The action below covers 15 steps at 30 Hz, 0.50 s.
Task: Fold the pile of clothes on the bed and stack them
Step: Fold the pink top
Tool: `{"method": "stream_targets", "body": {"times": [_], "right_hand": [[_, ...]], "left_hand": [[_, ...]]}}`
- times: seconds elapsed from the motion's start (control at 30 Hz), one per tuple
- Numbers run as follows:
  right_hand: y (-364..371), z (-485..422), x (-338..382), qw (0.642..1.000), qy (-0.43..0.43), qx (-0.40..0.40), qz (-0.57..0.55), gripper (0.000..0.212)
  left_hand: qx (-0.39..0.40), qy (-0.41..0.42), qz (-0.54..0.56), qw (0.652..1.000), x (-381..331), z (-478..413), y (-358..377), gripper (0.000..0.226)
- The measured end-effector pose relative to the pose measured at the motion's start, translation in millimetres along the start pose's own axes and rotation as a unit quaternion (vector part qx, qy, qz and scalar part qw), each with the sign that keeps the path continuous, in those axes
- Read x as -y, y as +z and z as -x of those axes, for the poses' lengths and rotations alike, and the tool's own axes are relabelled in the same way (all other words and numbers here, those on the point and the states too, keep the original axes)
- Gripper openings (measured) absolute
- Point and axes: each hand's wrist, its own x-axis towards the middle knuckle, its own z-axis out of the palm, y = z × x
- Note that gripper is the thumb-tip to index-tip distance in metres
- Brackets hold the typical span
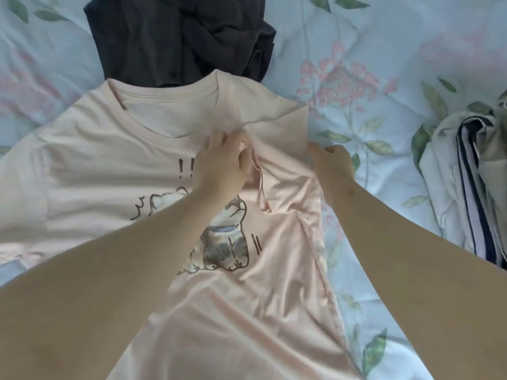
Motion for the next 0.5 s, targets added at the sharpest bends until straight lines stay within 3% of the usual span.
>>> {"method": "stream_targets", "body": {"times": [0.1, 0.2, 0.27, 0.33, 0.43, 0.5], "right_hand": [[8.3, -18.7, 15.2, 0.999, -0.04, 0.013, 0.003, 0.023], [13.6, -36.8, 31.8, 0.996, -0.072, 0.032, 0.041, 0.02], [13.1, -47.4, 43.4, 0.996, -0.083, 0.007, 0.028, 0.025], [9.5, -55.3, 56.3, 0.994, -0.095, -0.044, -0.013, 0.024], [4.0, -59.3, 69.4, 0.99, -0.109, -0.08, -0.046, 0.026], [6.4, -56.9, 70.7, 0.993, -0.098, -0.064, -0.017, 0.02]], "left_hand": [[-0.01, -0.005, 0.068, 0.998, -8.6, -46.2, -6.2, 0.047], [0.025, -0.05, 0.069, 0.996, -5.5, -83.1, -13.6, 0.057], [0.048, -0.057, 0.048, 0.996, 0.3, -99.8, -16.8, 0.039], [0.021, -0.048, 0.077, 0.996, 3.6, -110.0, -21.3, 0.02], [-0.065, -0.043, 0.175, 0.982, 3.6, -118.3, -26.3, 0.016], [-0.046, -0.032, 0.153, 0.987, 3.9, -118.5, -24.4, 0.024]]}}
